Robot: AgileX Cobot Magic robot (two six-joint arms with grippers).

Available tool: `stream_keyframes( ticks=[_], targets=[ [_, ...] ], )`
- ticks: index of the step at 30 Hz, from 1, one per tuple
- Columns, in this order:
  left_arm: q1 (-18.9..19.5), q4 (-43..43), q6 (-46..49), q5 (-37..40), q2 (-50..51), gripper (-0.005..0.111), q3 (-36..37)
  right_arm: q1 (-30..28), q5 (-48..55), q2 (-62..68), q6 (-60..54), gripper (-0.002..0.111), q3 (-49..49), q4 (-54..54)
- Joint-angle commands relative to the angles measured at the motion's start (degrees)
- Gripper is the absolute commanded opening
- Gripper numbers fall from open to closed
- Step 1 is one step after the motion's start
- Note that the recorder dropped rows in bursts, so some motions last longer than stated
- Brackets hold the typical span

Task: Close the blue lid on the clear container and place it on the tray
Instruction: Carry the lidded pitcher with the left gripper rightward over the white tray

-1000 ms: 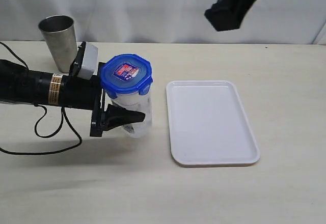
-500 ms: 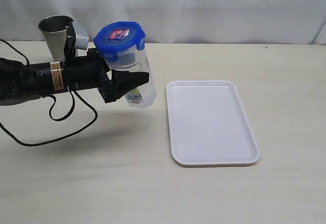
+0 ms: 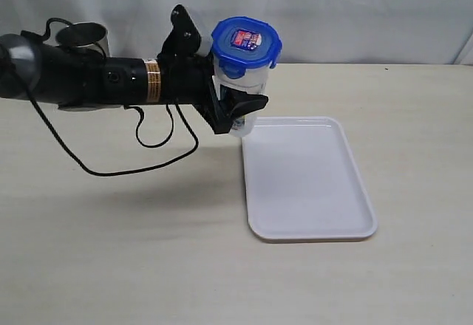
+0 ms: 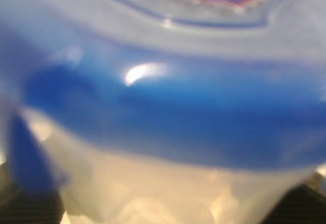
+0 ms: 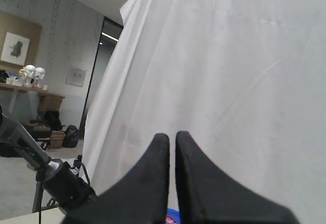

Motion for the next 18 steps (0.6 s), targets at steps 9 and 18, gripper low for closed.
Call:
stream_keyframes(
  ticks=[9,18],
  targets=[
    [-7.75,7.74,10.60,23.59,-0.66,0.000,-6.58,-0.15,9.03,-1.29,0.53,0.005,3.02,0.71],
    [-13.39,8.19,32.95,36.19,-0.30,0.000,-8.74,-0.15,16.16,-1.29,0.53,0.005,3.02,0.71]
  ],
)
